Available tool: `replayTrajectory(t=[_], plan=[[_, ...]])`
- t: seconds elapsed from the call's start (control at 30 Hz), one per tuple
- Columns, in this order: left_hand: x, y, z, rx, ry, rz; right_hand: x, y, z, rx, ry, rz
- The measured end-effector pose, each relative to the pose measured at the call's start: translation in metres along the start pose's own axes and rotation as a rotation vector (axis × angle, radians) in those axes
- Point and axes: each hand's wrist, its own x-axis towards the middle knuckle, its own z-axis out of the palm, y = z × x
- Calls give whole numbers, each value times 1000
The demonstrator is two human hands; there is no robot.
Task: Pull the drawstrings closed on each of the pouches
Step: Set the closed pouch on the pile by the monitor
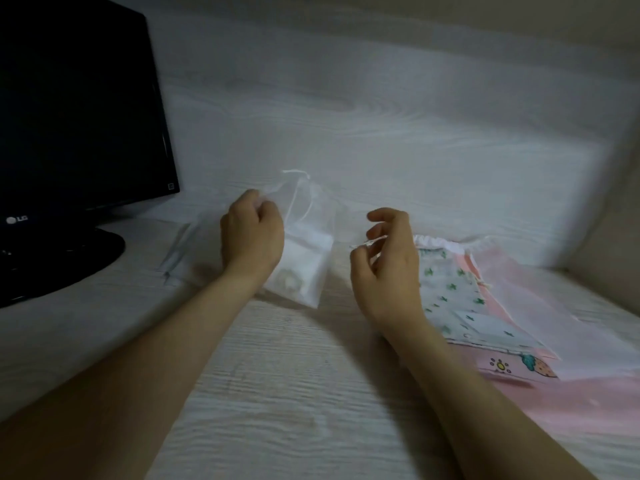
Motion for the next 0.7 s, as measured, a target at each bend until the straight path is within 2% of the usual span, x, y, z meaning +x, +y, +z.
replayTrajectory(t=[0.07,0.13,0.3,0.47,0.63,0.7], plan=[[3,-2,-9,165,98,-54,-3,1,4,-35,-91,-4],[7,-8,-13,310,116,-64,-5,2,7,-82,-168,-5],[11,-28,-11,653,142,80,-7,9,12,-138,-271,2],[-1,-24,0,944,-17,257,-6,11,13,-167,-280,4],[-9,-28,7,1137,-368,92,-5,11,12,-179,-296,7],[-10,-33,7,1208,-459,65,-5,11,12,-197,-315,12]])
